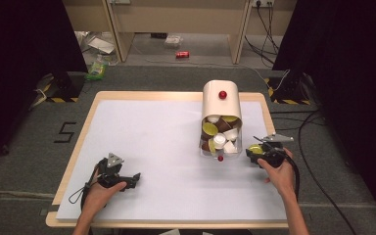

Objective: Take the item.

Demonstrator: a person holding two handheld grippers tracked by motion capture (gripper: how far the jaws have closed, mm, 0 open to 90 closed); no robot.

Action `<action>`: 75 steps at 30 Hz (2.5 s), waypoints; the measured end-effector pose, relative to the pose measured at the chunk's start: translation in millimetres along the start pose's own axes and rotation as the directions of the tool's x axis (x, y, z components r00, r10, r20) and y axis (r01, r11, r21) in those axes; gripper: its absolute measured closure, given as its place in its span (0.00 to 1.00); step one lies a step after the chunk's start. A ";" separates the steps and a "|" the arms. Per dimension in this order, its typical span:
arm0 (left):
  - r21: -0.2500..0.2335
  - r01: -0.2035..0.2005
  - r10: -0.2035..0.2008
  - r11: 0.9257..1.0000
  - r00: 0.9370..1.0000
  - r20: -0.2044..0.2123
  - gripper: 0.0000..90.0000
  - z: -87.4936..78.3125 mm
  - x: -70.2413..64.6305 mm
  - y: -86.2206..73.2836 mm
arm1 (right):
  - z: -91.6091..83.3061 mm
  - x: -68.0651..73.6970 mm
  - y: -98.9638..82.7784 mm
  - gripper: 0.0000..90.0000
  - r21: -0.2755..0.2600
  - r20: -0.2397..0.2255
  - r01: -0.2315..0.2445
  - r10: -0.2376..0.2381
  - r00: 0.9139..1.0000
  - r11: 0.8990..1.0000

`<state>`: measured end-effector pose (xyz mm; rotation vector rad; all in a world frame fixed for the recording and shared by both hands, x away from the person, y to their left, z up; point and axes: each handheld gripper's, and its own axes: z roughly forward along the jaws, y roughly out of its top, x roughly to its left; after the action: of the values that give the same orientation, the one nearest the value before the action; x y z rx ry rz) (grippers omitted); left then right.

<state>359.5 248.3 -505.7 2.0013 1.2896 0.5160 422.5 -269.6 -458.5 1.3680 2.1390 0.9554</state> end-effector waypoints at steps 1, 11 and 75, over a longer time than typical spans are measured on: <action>0.000 0.000 0.000 1.000 1.000 0.000 0.00 0.0 0.0 0.0 | 0.7 -0.9 -0.3 0.44 -0.003 0.000 0.003 -0.003 1.000 1.000; 0.000 0.000 0.000 1.000 1.000 0.000 0.00 0.0 0.0 0.0 | 6.3 -2.8 -4.4 0.44 0.010 -0.002 -0.004 0.004 1.000 1.000; -0.001 0.001 -0.001 1.000 1.000 0.001 0.00 0.0 0.1 0.0 | -41.3 26.3 -48.8 0.18 0.031 0.004 -0.021 0.021 1.000 0.999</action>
<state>359.6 248.5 -505.7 2.0000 1.2894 0.5148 353.9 -272.6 -466.5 1.4091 2.1494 0.9305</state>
